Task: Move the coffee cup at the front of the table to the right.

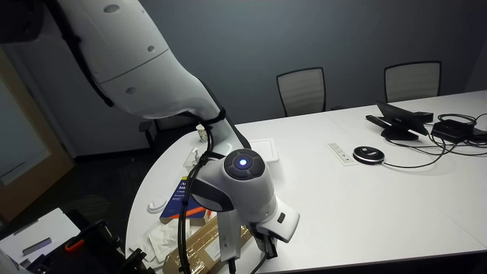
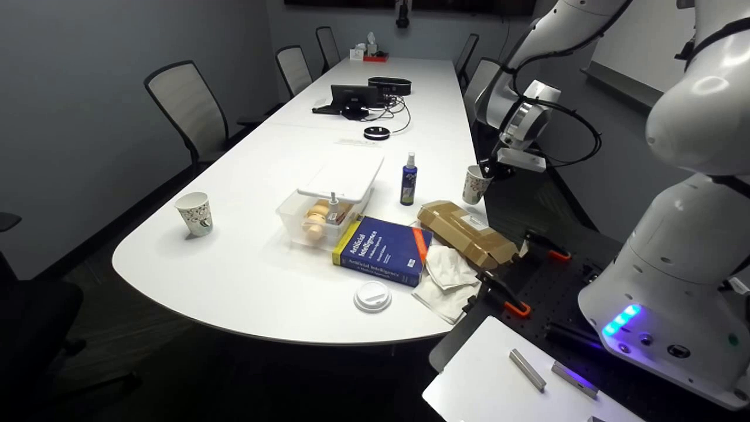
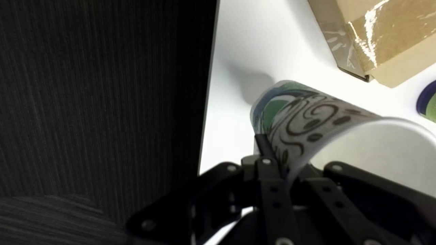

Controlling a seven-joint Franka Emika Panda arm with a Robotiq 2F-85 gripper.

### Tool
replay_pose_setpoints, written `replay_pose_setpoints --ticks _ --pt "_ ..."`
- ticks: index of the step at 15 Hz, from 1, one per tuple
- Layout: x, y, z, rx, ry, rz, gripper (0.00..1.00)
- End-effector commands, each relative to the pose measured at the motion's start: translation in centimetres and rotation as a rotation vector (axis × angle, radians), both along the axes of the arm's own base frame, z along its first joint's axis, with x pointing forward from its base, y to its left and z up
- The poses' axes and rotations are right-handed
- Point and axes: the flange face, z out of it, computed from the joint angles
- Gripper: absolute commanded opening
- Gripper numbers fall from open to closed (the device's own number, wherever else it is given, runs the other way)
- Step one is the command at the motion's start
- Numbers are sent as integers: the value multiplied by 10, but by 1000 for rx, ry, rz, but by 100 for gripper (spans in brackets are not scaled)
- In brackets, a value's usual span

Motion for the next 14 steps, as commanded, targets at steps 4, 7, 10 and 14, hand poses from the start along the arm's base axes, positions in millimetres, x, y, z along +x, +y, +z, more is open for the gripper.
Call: replay_pose_setpoints --ticks 4,7,10,14 --pt "10 10 -18 -38 14 8 0" --pt "12 13 -24 -44 21 6 0" --pt "9 13 -23 -85 27 -16 35" --pt "10 17 -8 -76 11 -61 65"
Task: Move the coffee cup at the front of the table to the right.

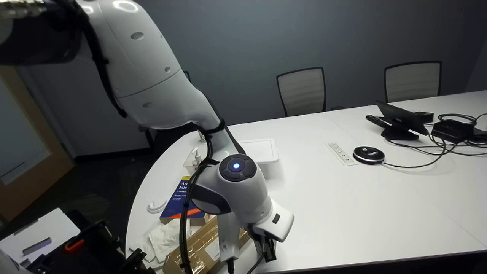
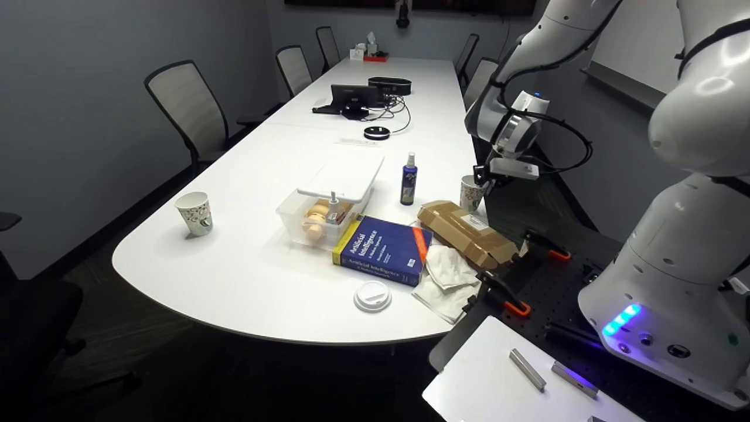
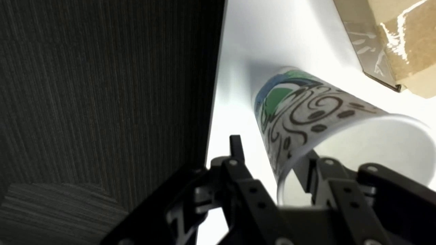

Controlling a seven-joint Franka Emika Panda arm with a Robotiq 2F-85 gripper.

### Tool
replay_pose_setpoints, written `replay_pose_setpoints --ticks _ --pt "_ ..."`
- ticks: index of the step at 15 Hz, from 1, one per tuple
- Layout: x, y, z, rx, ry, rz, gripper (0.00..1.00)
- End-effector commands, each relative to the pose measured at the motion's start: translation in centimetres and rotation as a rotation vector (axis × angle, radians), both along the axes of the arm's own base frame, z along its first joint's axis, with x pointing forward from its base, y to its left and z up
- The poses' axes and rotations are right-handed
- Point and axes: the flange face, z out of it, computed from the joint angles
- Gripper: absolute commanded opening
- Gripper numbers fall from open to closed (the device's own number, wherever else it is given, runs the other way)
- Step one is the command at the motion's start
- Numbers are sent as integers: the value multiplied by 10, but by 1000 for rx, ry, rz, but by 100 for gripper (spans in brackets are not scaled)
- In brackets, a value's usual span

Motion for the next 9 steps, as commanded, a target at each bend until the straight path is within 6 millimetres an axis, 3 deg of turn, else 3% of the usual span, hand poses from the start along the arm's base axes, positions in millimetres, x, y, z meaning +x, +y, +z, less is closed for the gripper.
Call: replay_pose_setpoints --ticks 1,5,9 --pt "3 7 24 8 -24 -57 72" --pt "9 19 67 38 -56 -32 99" --pt "14 45 131 13 -106 33 100"
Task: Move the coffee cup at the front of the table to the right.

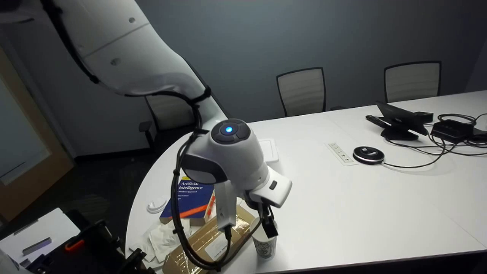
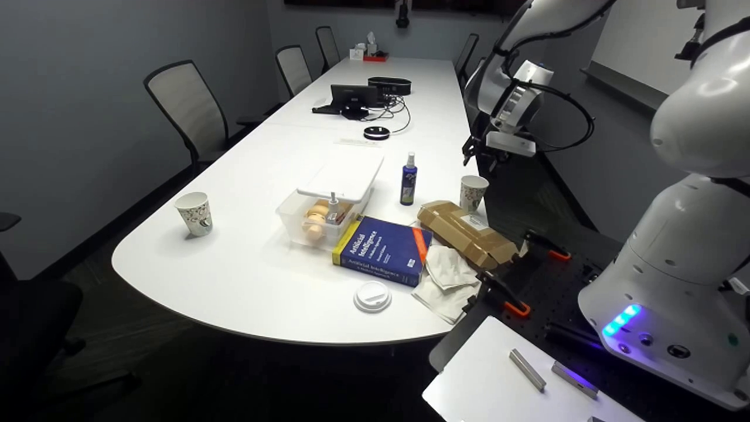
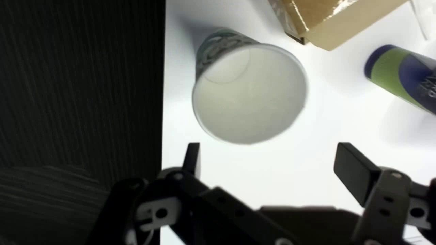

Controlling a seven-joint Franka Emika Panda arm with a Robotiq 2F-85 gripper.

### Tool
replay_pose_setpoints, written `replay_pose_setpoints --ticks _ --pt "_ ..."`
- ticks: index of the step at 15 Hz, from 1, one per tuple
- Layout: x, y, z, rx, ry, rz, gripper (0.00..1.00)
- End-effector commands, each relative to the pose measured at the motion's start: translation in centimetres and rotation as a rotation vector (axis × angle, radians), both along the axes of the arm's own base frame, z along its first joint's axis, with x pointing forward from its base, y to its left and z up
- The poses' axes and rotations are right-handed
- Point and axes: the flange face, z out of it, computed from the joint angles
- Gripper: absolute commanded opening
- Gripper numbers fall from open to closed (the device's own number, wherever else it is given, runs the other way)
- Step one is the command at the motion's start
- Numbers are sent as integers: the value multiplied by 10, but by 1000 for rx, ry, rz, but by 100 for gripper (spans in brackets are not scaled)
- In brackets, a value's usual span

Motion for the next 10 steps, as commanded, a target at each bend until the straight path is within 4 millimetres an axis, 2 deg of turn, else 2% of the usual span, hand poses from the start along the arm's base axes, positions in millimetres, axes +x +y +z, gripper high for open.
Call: replay_pose_setpoints --ticks 1,4,10 --pt "-8 39 67 -3 -30 61 100" --pt "-7 73 104 -27 -41 123 100" --pt "0 124 143 -55 14 196 100"
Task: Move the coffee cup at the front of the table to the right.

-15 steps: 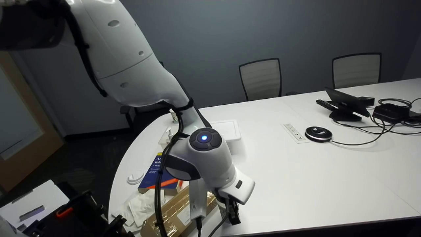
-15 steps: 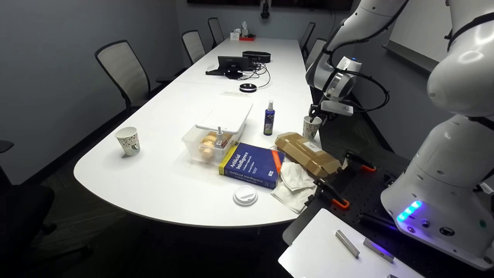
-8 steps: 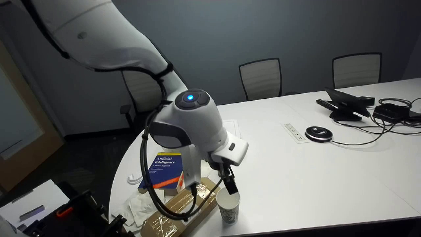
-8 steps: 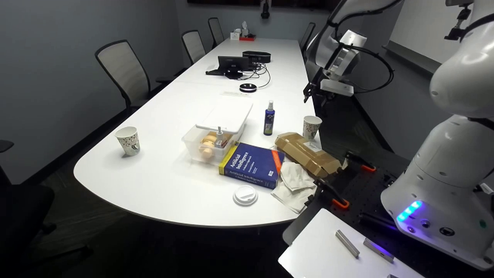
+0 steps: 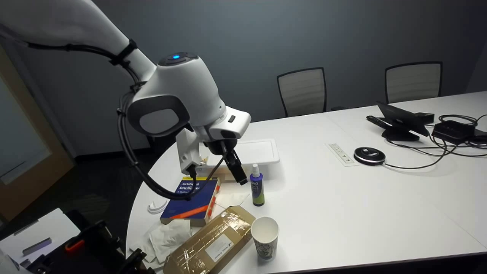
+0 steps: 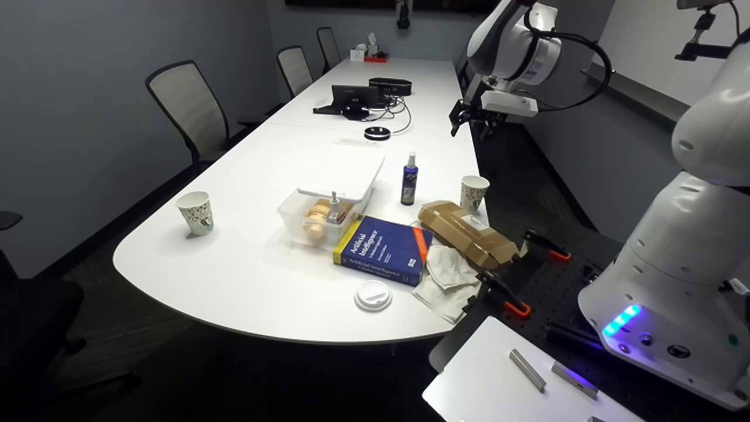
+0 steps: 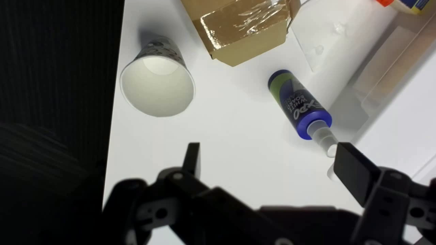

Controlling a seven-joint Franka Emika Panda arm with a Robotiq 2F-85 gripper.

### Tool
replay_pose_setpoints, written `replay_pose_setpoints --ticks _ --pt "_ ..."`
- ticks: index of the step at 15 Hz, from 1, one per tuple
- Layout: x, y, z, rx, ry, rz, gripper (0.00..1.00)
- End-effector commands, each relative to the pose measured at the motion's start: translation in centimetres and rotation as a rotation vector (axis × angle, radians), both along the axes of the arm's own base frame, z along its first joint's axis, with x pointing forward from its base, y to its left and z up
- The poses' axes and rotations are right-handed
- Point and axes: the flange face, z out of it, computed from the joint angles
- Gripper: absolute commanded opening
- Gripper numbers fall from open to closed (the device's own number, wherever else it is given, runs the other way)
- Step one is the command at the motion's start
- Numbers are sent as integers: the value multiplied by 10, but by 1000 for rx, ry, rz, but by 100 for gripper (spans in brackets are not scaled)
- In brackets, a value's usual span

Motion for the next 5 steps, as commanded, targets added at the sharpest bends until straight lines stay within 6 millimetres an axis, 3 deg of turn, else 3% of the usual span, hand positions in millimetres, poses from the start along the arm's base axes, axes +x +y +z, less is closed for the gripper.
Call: replay_pose_setpoints --ticks 1,5 --pt "-6 30 27 1 33 38 100" --pt "2 55 47 -16 62 66 100"
